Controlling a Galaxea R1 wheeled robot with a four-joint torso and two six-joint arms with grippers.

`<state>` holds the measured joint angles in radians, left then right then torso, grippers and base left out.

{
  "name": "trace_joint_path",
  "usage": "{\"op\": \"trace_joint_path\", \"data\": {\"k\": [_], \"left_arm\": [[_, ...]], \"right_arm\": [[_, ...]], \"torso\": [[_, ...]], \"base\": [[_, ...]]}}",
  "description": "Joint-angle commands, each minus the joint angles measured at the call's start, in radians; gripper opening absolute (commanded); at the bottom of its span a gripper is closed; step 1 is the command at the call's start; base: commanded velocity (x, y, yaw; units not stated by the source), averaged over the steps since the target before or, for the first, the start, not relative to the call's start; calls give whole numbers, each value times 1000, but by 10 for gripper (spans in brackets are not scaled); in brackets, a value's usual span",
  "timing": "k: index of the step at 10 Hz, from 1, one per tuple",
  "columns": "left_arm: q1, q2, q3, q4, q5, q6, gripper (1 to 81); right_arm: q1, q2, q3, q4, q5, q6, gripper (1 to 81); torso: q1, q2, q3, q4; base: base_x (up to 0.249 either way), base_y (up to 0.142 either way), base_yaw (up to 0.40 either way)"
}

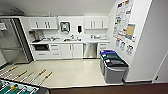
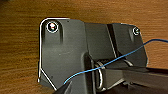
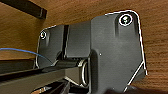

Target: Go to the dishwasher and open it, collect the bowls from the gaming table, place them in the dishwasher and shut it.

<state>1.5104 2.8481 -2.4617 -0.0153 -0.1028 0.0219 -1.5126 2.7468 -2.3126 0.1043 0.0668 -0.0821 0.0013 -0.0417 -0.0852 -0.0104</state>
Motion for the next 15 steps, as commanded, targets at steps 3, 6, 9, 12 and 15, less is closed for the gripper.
{"op": "trace_joint_path", "data": {"k": [3, 6, 9, 12, 15], "left_arm": [[-46, -15, 6, -5, 51, -2, 811], [-46, -15, 6, -3, 51, -2, 811], [-46, -16, 6, 3, 52, -2, 811], [-46, -13, 6, 0, 51, -2, 811], [-46, -15, 6, -2, 51, -2, 811]], "right_arm": [[50, 0, -13, -6, -56, -8, 811], [50, 0, -19, -5, -56, -8, 811], [51, 1, -27, -8, -56, -7, 811], [56, 16, -60, -8, -58, -8, 811], [54, 27, -71, -8, -58, -8, 811]], "torso": [[0, 0, 0, 0], [0, 0, 0, 0], [0, 0, 0, 0], [0, 0, 0, 0], [1, 0, 0, 0]], "base": [[277, 0, 0], [277, 0, 0], [277, 0, 0], [277, 0, 0], [277, 0, 0]]}}
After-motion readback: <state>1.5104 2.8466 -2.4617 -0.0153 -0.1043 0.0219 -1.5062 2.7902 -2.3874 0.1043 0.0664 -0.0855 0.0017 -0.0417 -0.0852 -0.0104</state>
